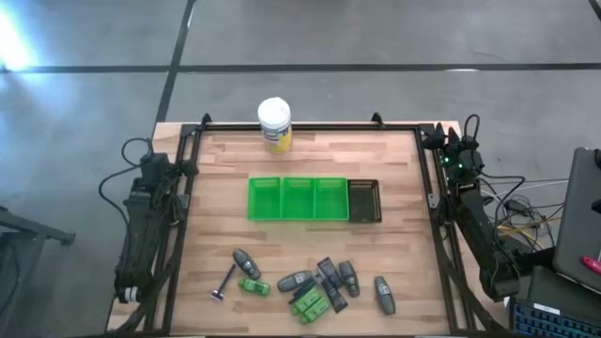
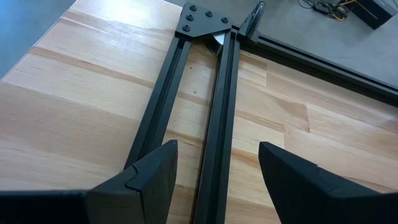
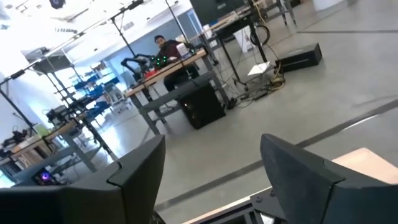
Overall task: Pick & Place Travel size toiletries
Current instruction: Put the gray roller bottle into the right green bin
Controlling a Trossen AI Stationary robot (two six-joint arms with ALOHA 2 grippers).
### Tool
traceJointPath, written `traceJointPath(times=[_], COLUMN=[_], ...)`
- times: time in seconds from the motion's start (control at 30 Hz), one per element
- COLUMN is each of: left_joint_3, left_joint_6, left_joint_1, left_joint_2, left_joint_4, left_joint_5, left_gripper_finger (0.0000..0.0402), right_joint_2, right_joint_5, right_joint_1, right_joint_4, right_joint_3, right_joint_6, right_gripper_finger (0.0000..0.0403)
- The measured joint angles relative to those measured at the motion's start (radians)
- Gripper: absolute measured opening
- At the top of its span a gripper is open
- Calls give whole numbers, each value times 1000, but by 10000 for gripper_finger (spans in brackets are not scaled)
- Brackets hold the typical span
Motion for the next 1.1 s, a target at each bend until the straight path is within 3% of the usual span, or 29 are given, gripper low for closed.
traceJointPath(times=[1.1], left_joint_3=[0], left_joint_6=[0], left_joint_1=[0], left_joint_2=[0], left_joint_4=[0], left_joint_5=[0], left_gripper_finger=[229], right_joint_2=[0], right_joint_5=[3], right_joint_1=[0], right_joint_4=[0], right_joint_3=[0], right_joint_6=[0], right_gripper_finger=[355])
